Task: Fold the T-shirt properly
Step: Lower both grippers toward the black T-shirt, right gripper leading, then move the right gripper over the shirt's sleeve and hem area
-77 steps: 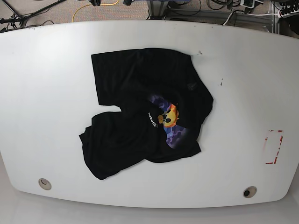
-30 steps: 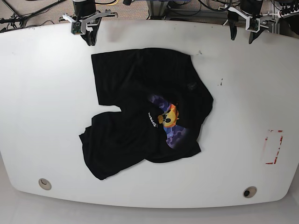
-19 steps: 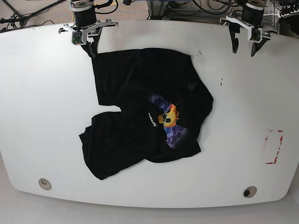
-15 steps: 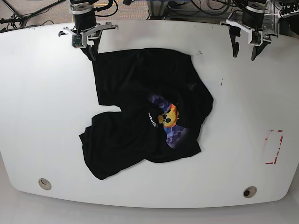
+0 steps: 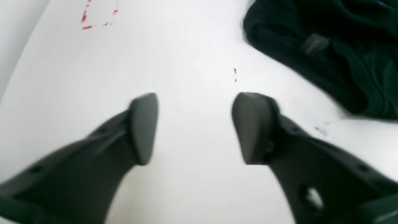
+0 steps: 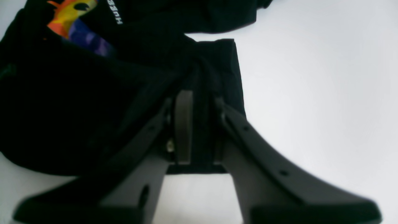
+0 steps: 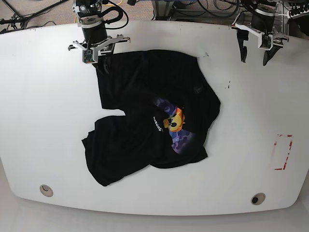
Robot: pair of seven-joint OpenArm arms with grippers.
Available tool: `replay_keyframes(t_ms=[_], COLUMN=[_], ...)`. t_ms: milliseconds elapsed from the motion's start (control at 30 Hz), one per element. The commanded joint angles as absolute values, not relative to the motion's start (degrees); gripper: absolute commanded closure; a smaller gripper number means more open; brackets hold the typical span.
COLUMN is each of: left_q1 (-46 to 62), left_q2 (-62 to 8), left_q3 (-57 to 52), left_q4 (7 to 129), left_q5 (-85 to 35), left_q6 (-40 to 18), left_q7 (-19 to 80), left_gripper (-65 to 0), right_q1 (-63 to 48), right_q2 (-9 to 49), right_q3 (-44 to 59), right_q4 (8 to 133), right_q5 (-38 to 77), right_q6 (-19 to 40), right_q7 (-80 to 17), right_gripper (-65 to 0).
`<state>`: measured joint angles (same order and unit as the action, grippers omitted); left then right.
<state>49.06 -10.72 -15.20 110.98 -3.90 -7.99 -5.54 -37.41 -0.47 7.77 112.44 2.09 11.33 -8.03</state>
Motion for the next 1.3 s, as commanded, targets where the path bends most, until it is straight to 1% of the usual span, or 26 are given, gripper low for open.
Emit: replay_keyframes(t_ms=[0,167,233,500,567,700,833,900,1033,1167,1233,1267], left_q1=[50.2,50.34,49.77,49.29,49.29,48.78,48.51,48.46,47.95,47.26,46.77,46.63], left_q2=[-11.53,-11.96,-11.51,-11.29,-11.35,-11.37,-11.32,-11.33,-11.37,-11.35,-11.21,-11.2], left_q3=[-15.41,-15.22,-15.36,-15.26,-15.25,-15.07,-14.98,-14.88,-14.86,-14.79,-14.84,-14.83], left_q4=[112.65,112.92,112.81,112.88,113.71,113.82,113.87,113.5,113.6,113.83,114.11,114.12], left_q5=[-4.05,-4.07,-4.2,-3.99,-4.3,-4.43,-4.46,-4.49,-4.54,-4.65,-4.63,-4.62], left_q6=[-8.21,-8.51,-8.58,-8.58,-8.33,-8.19,-8.2,-8.46,-8.54,-8.52,-8.86,-8.84], left_q7=[-7.04,-7.28,-7.41,-7.7,-7.86,-7.81,-7.68,-7.37,-7.25,-7.2,-6.98,-6.91], left_gripper=[-41.3,-43.2,-43.9,-43.3,-42.1,-41.3,-40.6,-41.0,-40.7,-40.5,-41.0,-41.0], right_q1=[-36.91,-35.28,-33.81,-31.53,-30.26,-29.09,-28.01,-26.99,-25.45,-23.61,-20.78,-20.03], right_q2=[-0.59,-0.66,-0.58,-0.59,-0.66,-0.69,-0.77,-1.1,-1.21,-1.13,-0.58,-0.52], right_q3=[7.83,7.52,7.48,7.4,7.24,7.19,7.2,6.45,6.37,6.26,6.52,6.47], right_q4=[113.68,113.64,113.6,114.0,114.84,115.03,114.97,116.11,116.05,115.97,115.54,115.35], right_q5=[2.33,2.39,2.45,2.42,1.84,1.68,1.49,1.63,1.5,0.96,0.54,0.45], right_q6=[11.25,11.24,11.35,11.45,11.49,11.42,11.33,11.59,11.78,12.45,14.25,14.69], right_q7=[-7.12,-9.44,-12.33,-16.47,-18.75,-20.1,-21.28,-23.28,-24.12,-24.83,-25.4,-25.47], right_gripper=[-15.7,-21.9,-23.8,-26.2,-26.6,-28.1,-31.0,-36.7,-43.1,-48.0,-52.1,-52.0])
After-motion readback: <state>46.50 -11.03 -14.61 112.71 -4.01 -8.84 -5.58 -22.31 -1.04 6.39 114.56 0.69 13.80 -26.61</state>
